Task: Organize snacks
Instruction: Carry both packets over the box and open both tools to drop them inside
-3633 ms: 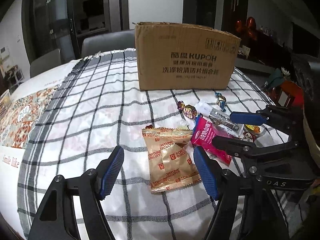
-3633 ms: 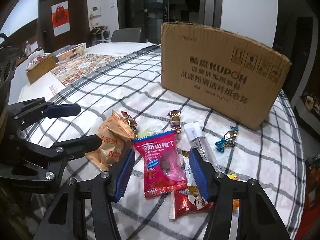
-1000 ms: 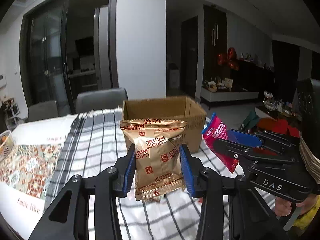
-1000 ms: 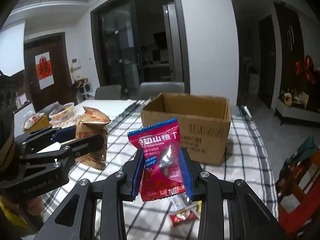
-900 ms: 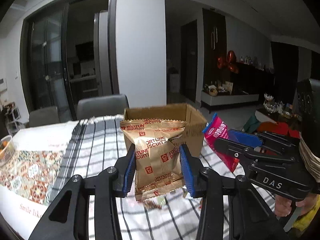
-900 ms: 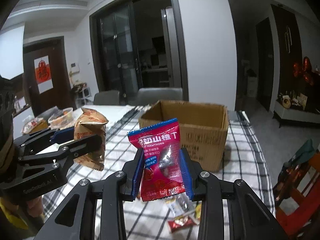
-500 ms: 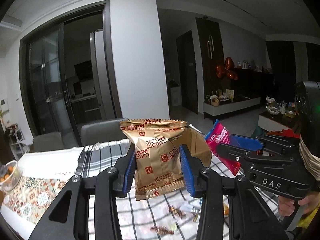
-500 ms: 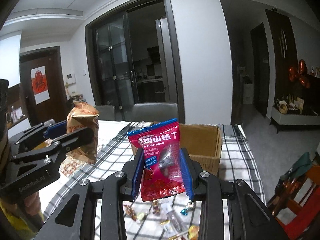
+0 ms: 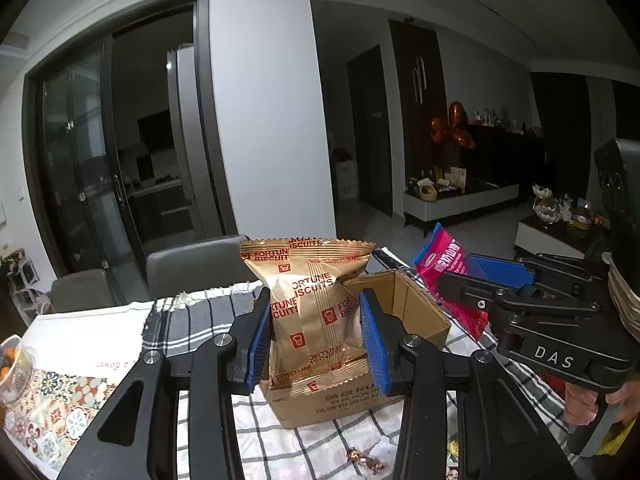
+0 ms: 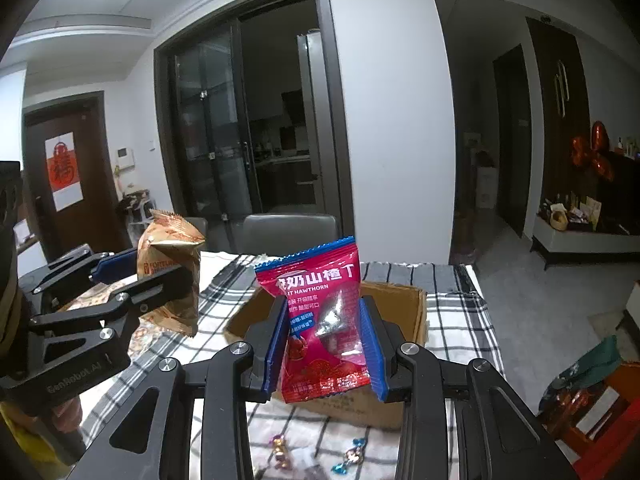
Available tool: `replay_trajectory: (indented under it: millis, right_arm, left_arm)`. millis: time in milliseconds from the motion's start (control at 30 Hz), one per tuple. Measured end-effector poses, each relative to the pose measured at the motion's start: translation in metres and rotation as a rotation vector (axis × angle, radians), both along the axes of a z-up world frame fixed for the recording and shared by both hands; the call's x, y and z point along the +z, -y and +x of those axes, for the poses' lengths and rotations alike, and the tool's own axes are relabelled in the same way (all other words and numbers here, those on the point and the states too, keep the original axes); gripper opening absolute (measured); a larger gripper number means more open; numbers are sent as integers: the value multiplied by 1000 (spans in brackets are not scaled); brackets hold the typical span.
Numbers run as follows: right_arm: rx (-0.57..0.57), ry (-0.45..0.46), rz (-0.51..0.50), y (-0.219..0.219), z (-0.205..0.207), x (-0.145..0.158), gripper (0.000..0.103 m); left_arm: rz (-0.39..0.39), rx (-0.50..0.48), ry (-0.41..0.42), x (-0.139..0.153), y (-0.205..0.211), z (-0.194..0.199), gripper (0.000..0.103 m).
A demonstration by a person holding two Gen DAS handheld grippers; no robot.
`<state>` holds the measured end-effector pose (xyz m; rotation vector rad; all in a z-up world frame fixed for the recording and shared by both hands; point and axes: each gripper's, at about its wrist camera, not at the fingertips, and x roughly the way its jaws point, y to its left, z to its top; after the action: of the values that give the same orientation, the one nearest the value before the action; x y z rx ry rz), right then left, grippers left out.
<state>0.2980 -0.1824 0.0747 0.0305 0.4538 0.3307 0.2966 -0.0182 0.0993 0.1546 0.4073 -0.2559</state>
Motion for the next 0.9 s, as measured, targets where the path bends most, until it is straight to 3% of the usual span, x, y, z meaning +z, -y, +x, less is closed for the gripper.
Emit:
replay_trajectory:
  millis: [533, 600, 667, 733, 900]
  right_arm:
    - [-25, -151, -63, -4, 88, -37, 36]
    - [-30, -176, -65, -3, 96, -44, 36]
    - [-46, -197, -67, 1, 103, -49, 37]
    - [-64, -205, -66, 4, 104, -52, 52]
    - [-92, -175, -69, 10, 88, -52, 52]
  left_arm:
    - [-9, -17, -232, -48, 9, 112, 42]
    - [-8, -18, -253, -53, 11, 119, 46]
    - [-11, -19, -267, -57, 12, 122, 62]
    - [-13, -11, -266, -58, 11, 120, 64]
    - [2, -2, -239, -57, 6, 101, 67]
